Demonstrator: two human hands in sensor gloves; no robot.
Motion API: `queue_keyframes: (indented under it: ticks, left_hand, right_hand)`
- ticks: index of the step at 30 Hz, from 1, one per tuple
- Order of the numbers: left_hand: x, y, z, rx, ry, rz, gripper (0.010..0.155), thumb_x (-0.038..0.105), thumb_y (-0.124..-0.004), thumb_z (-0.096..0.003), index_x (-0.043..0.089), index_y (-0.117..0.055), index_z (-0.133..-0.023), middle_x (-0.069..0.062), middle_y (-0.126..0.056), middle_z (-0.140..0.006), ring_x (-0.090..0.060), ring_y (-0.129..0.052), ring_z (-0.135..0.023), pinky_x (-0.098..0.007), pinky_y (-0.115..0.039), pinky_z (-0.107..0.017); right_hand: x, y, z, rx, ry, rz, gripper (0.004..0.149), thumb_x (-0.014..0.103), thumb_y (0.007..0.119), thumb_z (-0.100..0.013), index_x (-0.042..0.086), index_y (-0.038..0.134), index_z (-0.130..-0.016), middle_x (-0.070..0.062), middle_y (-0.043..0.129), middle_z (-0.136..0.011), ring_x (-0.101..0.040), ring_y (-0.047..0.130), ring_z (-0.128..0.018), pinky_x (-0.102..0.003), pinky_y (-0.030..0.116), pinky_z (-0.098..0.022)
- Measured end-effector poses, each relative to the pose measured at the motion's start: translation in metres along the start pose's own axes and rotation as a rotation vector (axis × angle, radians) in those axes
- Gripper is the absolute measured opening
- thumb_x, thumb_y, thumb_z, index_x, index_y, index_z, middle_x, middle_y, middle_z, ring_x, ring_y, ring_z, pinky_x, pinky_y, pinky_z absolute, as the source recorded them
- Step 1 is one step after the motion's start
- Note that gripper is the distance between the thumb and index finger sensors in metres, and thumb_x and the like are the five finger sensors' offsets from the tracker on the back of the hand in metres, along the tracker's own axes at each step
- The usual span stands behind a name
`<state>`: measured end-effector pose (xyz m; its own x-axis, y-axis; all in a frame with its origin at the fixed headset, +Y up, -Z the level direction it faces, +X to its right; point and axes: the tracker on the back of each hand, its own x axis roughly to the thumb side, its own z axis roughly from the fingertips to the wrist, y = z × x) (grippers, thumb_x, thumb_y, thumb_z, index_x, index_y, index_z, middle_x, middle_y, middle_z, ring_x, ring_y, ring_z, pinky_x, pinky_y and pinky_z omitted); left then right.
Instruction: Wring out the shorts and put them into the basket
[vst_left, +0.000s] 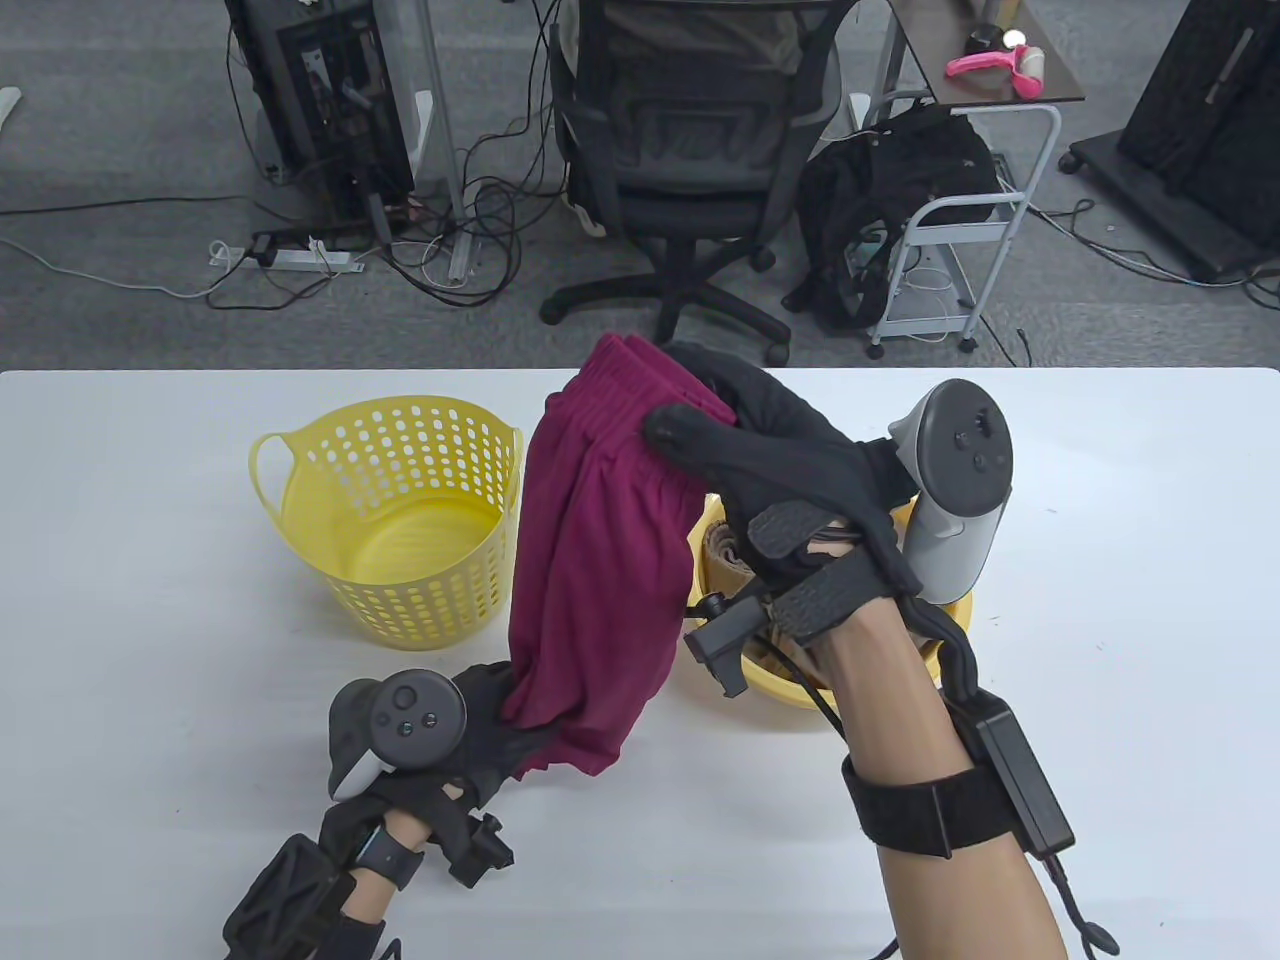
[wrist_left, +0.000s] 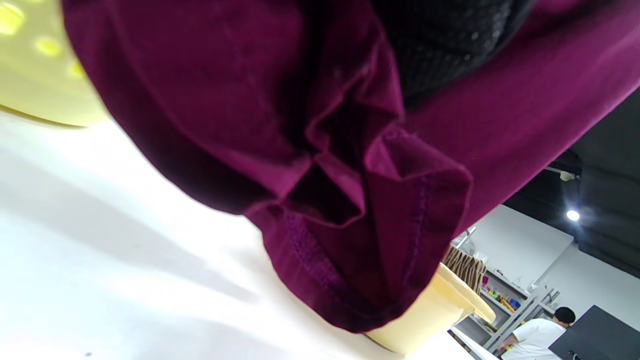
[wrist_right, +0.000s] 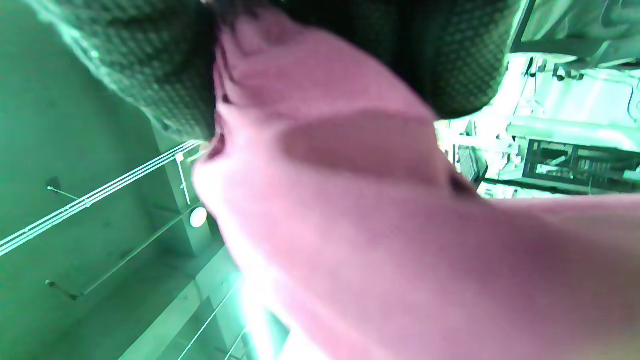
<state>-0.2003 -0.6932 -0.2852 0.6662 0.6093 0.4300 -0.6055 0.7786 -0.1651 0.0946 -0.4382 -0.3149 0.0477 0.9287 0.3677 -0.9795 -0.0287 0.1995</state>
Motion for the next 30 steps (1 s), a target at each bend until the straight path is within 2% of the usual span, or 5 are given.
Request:
queue_keyframes:
  ticks: [9,17,25,30]
  left_hand:
    - [-0.001,0.028,0.004,-0.066,0.006,-0.057,0.032,0.031,-0.092,-0.0502,0.021,-0.088,-0.081,-0.008,-0.097,-0.072,-0.040,-0.099,-0.073,-0.070,-0.066,-0.060]
    - [0.006,0.065,0.006,-0.072,-0.005,-0.030,0.033,0.031,-0.092,-0.0499,0.021,-0.088,-0.081,-0.007,-0.098,-0.071,-0.040,-0.100,-0.071,-0.067,-0.069,-0.059]
    - [0.035,0.099,0.005,-0.026,-0.060,0.014,0.037,0.033,-0.092,-0.0503,0.021,-0.084,-0.084,-0.007,-0.096,-0.074,-0.039,-0.101,-0.071,-0.066,-0.072,-0.058]
    - [0.050,0.107,0.003,0.047,-0.048,0.091,0.048,0.032,-0.093,-0.0502,0.018,-0.074,-0.092,-0.008,-0.095,-0.076,-0.039,-0.101,-0.071,-0.066,-0.073,-0.057]
  right_hand:
    - [-0.003,-0.031,0.008,-0.112,0.003,0.104,0.067,0.048,0.090,-0.052,0.006,0.067,-0.099,-0.013,0.088,-0.084,-0.036,0.095,-0.071,-0.045,0.084,-0.055]
    - [-0.014,-0.060,0.019,-0.234,0.012,0.347,0.067,0.046,0.094,-0.048,0.007,0.070,-0.097,-0.014,0.089,-0.083,-0.037,0.096,-0.070,-0.046,0.084,-0.054]
    - [-0.037,-0.062,0.029,-0.239,-0.007,0.520,0.066,0.044,0.097,-0.045,0.008,0.072,-0.095,-0.014,0.090,-0.082,-0.038,0.096,-0.069,-0.046,0.085,-0.053]
    - [-0.050,-0.053,0.033,-0.217,-0.023,0.601,0.066,0.044,0.098,-0.043,0.010,0.074,-0.094,-0.013,0.091,-0.082,-0.037,0.097,-0.068,-0.046,0.086,-0.052]
